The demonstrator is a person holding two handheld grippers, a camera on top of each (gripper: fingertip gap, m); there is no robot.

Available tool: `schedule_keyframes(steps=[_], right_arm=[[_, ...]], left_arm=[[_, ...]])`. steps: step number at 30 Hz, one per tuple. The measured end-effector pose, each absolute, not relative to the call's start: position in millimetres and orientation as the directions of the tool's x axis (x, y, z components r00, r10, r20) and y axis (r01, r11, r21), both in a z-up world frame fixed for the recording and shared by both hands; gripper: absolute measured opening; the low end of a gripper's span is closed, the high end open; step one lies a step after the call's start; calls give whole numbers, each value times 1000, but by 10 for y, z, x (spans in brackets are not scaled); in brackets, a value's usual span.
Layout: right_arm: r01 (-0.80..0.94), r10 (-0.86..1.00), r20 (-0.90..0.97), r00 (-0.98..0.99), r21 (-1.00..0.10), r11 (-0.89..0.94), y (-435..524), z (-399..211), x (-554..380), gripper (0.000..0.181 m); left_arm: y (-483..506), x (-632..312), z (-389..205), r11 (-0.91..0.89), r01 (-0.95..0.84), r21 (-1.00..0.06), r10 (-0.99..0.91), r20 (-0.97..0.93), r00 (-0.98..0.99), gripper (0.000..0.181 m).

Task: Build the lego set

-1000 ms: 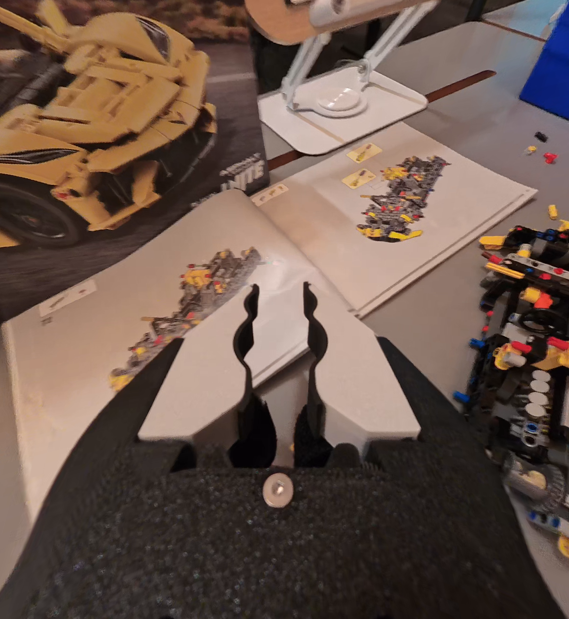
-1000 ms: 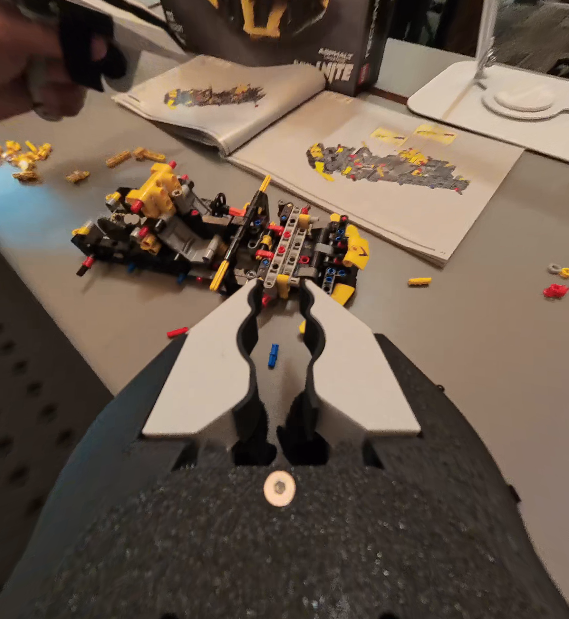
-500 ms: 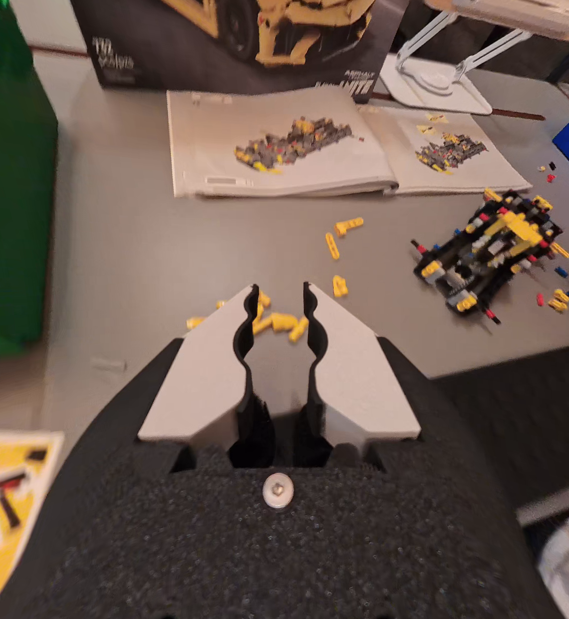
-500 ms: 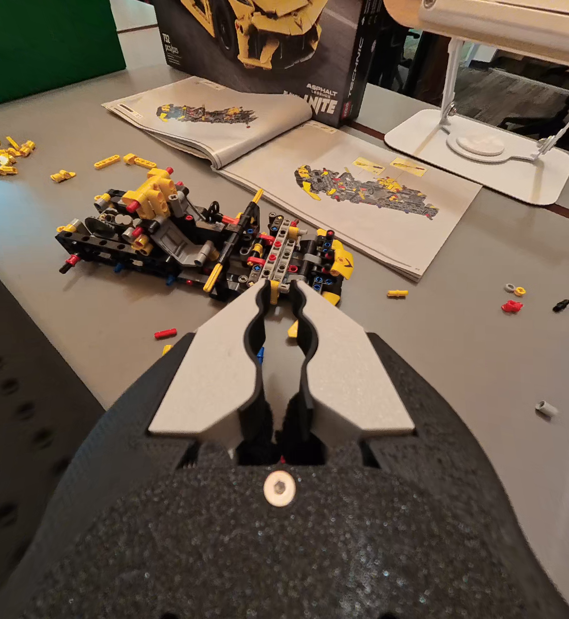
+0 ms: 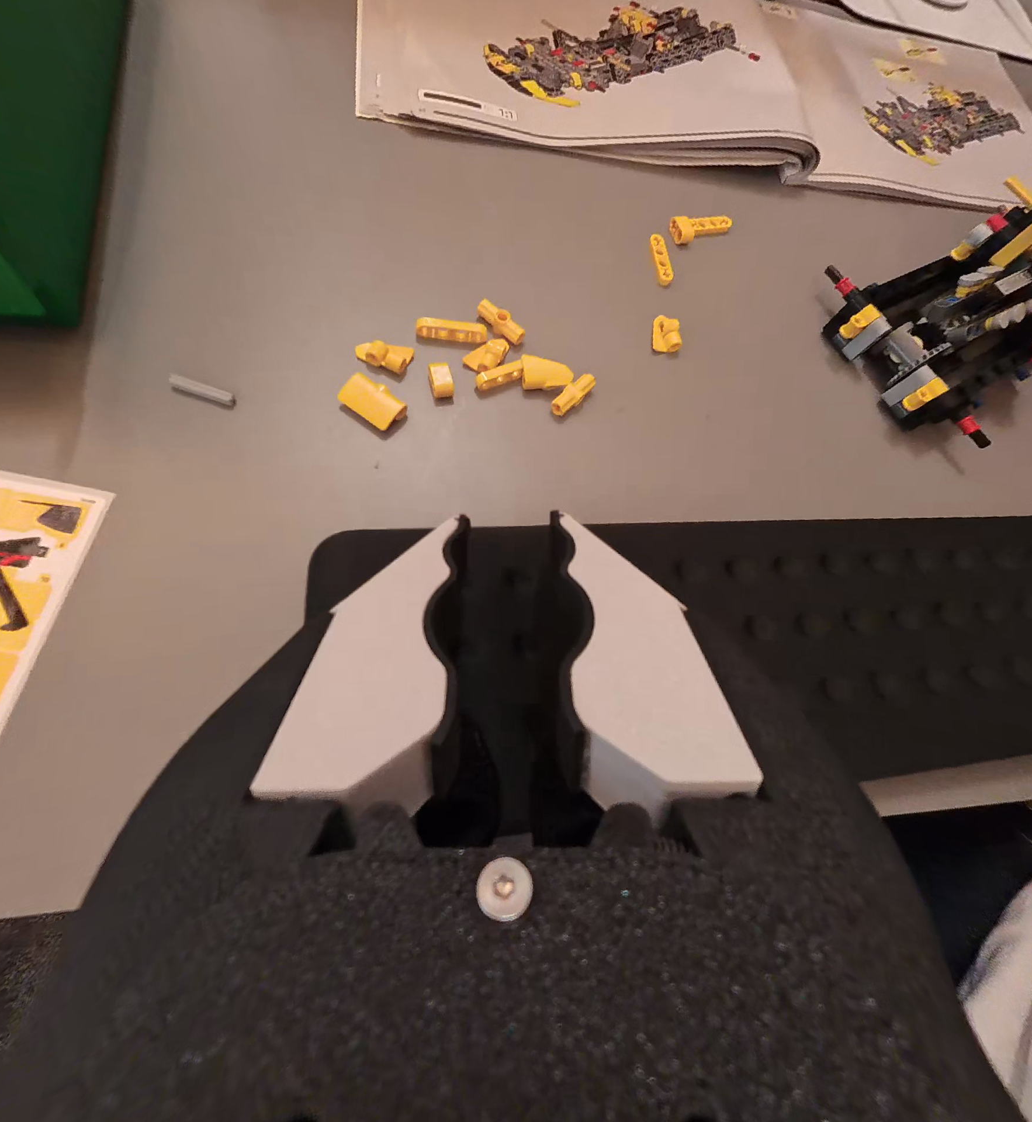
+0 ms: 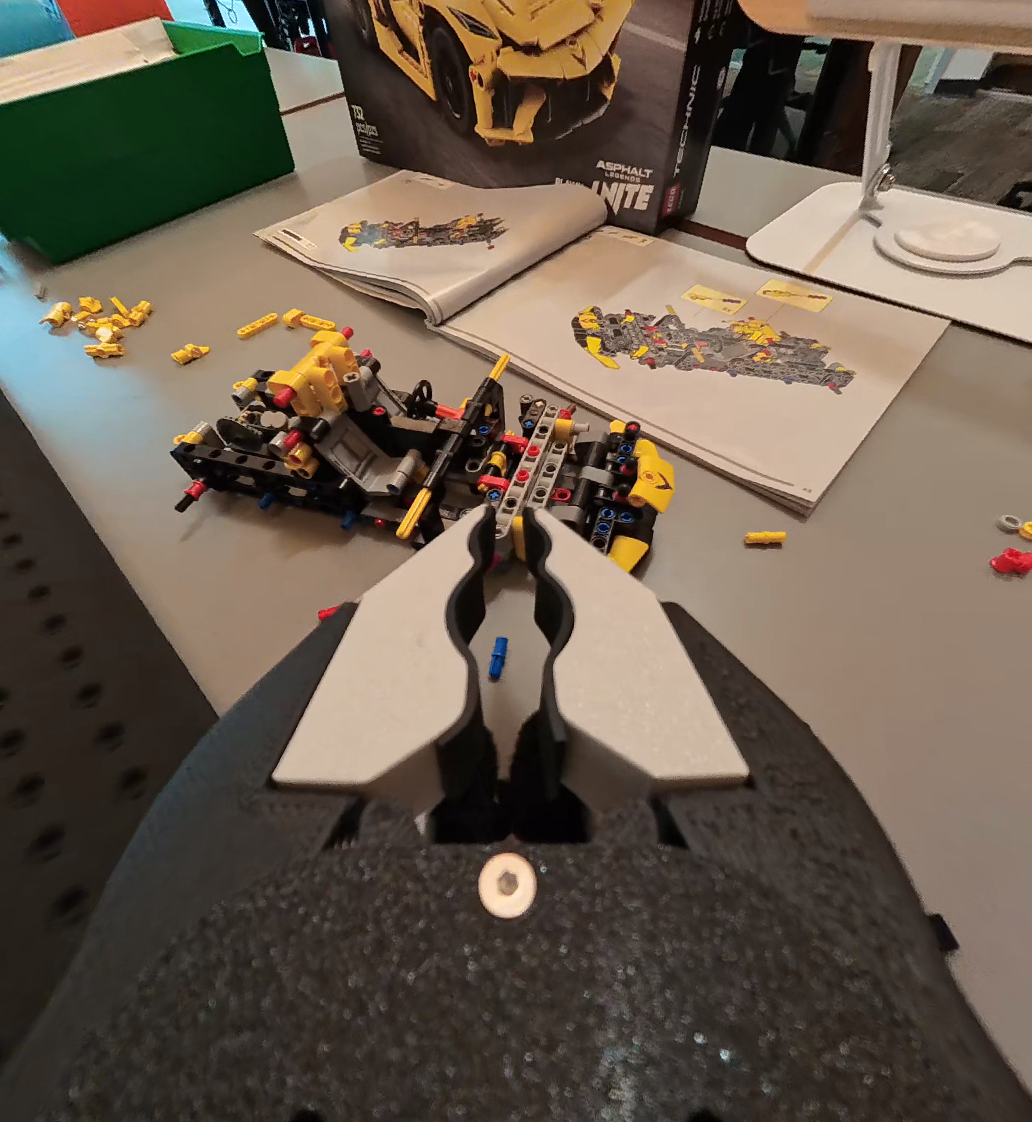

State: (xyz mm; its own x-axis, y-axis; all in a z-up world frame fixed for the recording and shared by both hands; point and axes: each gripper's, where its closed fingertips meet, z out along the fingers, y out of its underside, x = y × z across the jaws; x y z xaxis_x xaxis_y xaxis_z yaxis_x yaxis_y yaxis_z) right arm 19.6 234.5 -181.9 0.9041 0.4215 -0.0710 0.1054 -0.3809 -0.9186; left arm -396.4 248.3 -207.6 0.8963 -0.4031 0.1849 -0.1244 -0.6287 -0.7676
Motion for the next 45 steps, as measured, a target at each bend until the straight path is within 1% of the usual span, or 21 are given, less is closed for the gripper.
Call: schedule_keyframes(steps=[1, 12, 27, 45], right_arm=[[107, 422, -71, 904, -917, -384, 2344, -1825, 194, 8], [128, 410, -48, 911, -911, -391, 2349, -1857, 206, 8], [173, 422, -24, 906, -889, -424, 2361, -1953, 175, 7], [170, 426, -29, 904, -891, -421, 2362, -1953, 173, 6]], left_arm=[[2484, -3961, -2075, -621, -125, -774, -403, 179, 897, 27], [2570, -4028, -2063, -589, -202, -783, -433, 94, 896, 27], [2606, -4281, -2086, -600, -198, -775, -389, 66, 919, 27], [2617, -4309, -2097, -604, -217, -767, -389, 46, 920, 27]])
